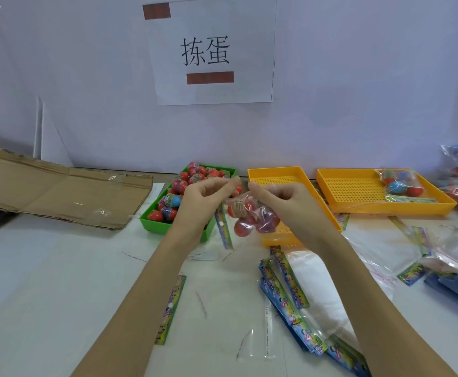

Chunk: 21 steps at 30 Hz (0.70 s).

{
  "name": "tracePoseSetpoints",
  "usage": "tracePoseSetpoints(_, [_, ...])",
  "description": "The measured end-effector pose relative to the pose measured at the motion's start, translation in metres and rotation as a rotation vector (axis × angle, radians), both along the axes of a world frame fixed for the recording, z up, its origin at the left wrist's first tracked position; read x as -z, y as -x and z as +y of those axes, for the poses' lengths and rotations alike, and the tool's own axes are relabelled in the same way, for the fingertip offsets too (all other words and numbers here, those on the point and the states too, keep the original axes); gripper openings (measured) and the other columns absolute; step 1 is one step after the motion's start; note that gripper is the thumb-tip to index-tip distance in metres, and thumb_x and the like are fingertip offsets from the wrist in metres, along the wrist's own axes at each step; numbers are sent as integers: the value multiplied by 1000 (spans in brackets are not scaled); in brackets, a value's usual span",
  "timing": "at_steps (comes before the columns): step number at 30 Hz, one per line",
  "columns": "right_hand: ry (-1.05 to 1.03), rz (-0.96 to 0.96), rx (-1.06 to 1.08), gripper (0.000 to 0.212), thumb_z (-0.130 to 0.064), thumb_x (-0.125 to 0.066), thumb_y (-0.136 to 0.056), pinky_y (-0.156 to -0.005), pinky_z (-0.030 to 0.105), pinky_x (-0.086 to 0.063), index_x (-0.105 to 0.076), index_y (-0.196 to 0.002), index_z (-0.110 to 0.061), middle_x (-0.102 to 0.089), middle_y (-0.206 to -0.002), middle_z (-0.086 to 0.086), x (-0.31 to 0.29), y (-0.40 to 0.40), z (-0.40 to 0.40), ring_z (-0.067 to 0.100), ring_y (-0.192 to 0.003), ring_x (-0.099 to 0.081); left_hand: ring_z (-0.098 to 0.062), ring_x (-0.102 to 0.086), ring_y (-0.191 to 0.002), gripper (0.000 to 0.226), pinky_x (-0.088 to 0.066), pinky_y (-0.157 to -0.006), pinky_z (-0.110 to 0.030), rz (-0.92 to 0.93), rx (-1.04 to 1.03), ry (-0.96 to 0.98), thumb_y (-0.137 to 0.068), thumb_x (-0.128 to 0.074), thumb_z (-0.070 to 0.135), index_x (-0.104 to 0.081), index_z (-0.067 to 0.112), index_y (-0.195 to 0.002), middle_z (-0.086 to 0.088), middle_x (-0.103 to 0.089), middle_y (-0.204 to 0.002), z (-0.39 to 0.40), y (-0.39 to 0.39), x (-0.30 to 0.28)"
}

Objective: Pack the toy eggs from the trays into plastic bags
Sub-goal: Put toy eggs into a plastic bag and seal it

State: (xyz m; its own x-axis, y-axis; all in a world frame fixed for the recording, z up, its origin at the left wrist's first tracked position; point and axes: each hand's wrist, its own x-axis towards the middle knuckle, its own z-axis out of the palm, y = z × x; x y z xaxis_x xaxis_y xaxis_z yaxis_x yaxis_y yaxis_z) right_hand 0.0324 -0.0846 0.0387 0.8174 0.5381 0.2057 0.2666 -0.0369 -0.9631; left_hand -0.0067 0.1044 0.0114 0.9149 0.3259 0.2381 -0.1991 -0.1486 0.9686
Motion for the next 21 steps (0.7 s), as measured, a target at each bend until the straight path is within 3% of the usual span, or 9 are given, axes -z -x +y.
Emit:
tracePoseSetpoints(2, [-14, 16, 70, 41, -62, -65, -89, -60, 21, -58, -84, -82, -25, -77, -75, 4, 1, -1, 2, 18, -63, -72, -9, -70, -79, 23, -54, -75, -21, -73, -36, 60, -93, -75, 35, -80, 13, -88, 3, -75, -79, -3, 2, -1])
tracePoseSetpoints(4, [-12, 36, 113, 42, -61, -62, -90, -61, 17, -58, -83, -85, -25, -79, -79, 2, 3, -3, 4, 17, -70, -76, -10, -71, -75, 28, -57, -73, -22, -109, -96, 56, -92, -73, 42, -80, 16, -86, 2, -76, -78, -4, 1, -2])
tracePoseSetpoints(6, [-25, 44, 178, 45, -61, -60, -91, -60, 16, -58, -82, -81, -24, -78, -76, 0, 5, -3, 7, 17, -71, -76, -20, -74, -86, 47, -61, -84, -35, -53, -93, -13, -87, -71, 58, -79, 12, -94, -9, -77, -89, -4, 0, -3])
tracePoseSetpoints(9, [-68, 67, 221, 43, -60, -59, -92, -60, 21, -61, -82, -75, -28, -78, -76, 2, 6, -2, 9, 18, -71, -76, -28, -67, -88, 57, -55, -100, -52, -1, -24, 24, -87, -77, 49, -72, -8, -94, -30, -69, -94, -2, 1, -3])
tracePoseSetpoints(11, [-70, 69, 229, 46, -57, -57, -95, -58, 22, -60, -82, -77, -22, -78, -78, 3, 5, -1, 9, 18, -72, -76, -22, -64, -80, 45, -58, -90, -45, -24, -48, 72, -88, -80, 38, -72, -6, -83, -20, -68, -79, -1, 2, -3])
tracePoseSetpoints(14, [-139, 114, 223, 49, -51, -55, -100, -57, 20, -57, -81, -70, -23, -78, -77, 0, 5, -1, 11, 13, -70, -75, -8, -60, -63, 30, -52, -68, -19, -63, -120, 103, -85, -82, 35, -74, 13, -66, 4, -65, -62, -3, 2, -3])
tracePoseSetpoints(18, [-208, 188, 256, 48, -49, -56, -100, -57, 19, -56, -80, -67, -25, -78, -78, -1, 4, -2, 15, 12, -76, -76, -18, -49, -65, 45, -47, -67, -21, -144, -214, 146, -85, -81, 40, -73, -3, -82, -3, -56, -63, -8, 1, -3])
tracePoseSetpoints(21, [-189, 152, 145, 38, -48, -61, -97, -65, 19, -58, -84, -89, -19, -80, -90, -1, 3, -4, 10, 14, -84, -75, -26, -51, -67, 35, -53, -63, -34, -164, -239, 123, -93, -73, 43, -75, 8, -87, -10, -61, -68, -10, 1, -4])
